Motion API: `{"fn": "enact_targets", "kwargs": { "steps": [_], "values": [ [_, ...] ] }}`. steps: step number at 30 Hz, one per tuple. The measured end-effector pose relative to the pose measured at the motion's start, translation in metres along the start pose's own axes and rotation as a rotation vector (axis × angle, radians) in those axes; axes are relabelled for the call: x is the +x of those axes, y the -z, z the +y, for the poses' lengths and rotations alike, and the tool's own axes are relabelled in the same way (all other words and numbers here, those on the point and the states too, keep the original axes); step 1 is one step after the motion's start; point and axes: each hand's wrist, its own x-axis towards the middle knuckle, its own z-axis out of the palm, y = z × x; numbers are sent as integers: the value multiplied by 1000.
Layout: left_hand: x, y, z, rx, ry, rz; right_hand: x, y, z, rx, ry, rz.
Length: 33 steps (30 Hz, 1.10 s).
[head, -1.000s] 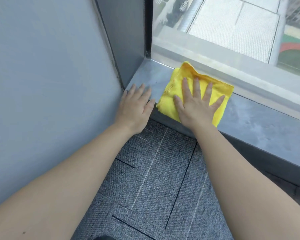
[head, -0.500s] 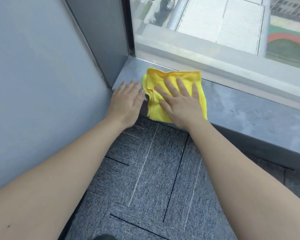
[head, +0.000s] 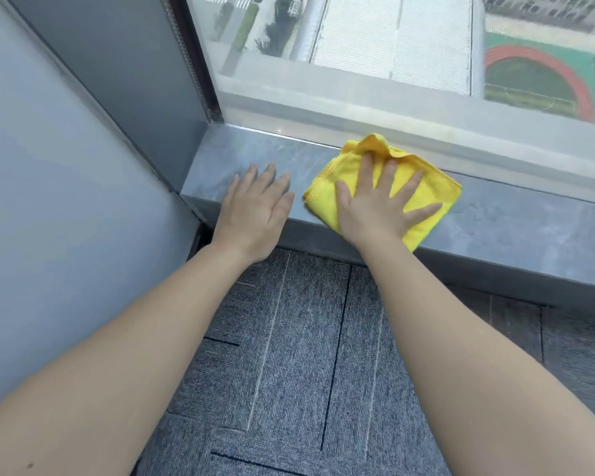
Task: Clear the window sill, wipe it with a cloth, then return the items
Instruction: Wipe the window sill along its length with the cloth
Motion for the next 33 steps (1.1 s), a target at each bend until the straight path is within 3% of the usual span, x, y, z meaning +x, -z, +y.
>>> {"fn": "enact_targets", "kwargs": {
  "steps": [3, 8, 11, 15, 20, 27, 30, 33],
  "values": [
    [-1, 0, 1, -27, -5, -4, -3, -4, -14, 2, 22, 15],
    [1, -5, 17, 12, -22, 39, -13, 1, 18, -145, 402, 28],
    [6, -12, 36, 13, -45, 20, -14, 6, 46, -187, 497, 10],
    [14, -22, 62, 12, -85, -35, -15, 12, 83, -178, 417, 3],
    [19, -31, 71, 29, -110, -66, -12, 18, 119, -149, 131, 42],
    [23, -22, 55, 32, -123, -70, 11, 19, 72, 63, -270, 36],
    [19, -23, 60, 11, -133, -104, 9, 18, 56, 51, -258, 8],
    [15, -22, 69, -14, -158, -146, -5, 16, 55, -42, -42, -18]
  ]
}}
